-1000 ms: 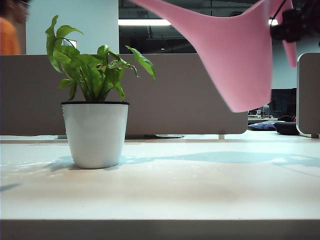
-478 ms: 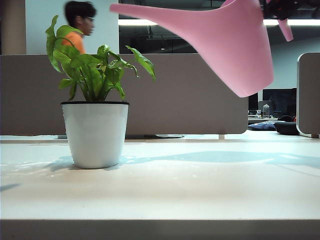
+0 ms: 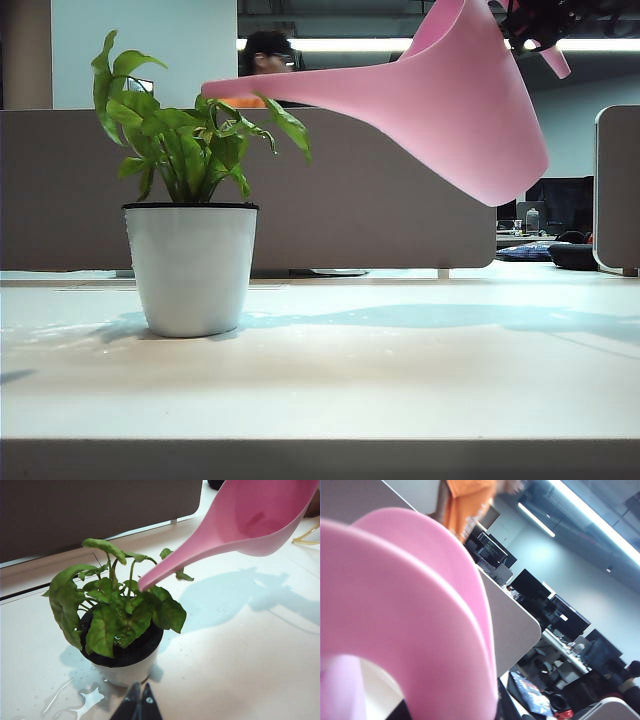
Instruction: Pick up the watering can from the table, water the potted plant, and put the can back.
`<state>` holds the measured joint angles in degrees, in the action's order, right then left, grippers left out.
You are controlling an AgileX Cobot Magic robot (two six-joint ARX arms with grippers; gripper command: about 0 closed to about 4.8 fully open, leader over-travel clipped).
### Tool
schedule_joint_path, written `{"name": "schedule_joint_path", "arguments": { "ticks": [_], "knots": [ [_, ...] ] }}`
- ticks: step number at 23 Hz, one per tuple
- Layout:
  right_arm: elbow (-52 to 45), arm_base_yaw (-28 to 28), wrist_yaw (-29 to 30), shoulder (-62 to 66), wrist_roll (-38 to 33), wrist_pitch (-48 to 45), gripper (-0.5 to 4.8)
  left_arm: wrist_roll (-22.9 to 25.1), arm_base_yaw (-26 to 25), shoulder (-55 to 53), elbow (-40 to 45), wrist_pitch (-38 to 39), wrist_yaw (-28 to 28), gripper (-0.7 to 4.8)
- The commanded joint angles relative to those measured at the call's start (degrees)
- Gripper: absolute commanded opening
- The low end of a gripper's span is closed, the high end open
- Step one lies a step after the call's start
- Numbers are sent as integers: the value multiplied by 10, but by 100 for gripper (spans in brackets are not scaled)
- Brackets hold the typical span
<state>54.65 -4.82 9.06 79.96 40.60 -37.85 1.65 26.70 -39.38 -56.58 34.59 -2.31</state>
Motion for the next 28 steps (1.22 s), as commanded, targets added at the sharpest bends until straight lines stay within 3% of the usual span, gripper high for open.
{"name": "schedule_joint_path", "arguments": {
  "ticks": [1,19,28],
  "knots": [
    [6,-1,-7,-10,17,-42,116,0,1,2,-4,-3,1,-5],
    [46,-1,-21,-16,77,-44,115,0,1,3,-4,-3,-1,-5],
    [49,-2,3,-16,97,-43,115,1,1,7,-4,12,-1,-5]
  ]
}}
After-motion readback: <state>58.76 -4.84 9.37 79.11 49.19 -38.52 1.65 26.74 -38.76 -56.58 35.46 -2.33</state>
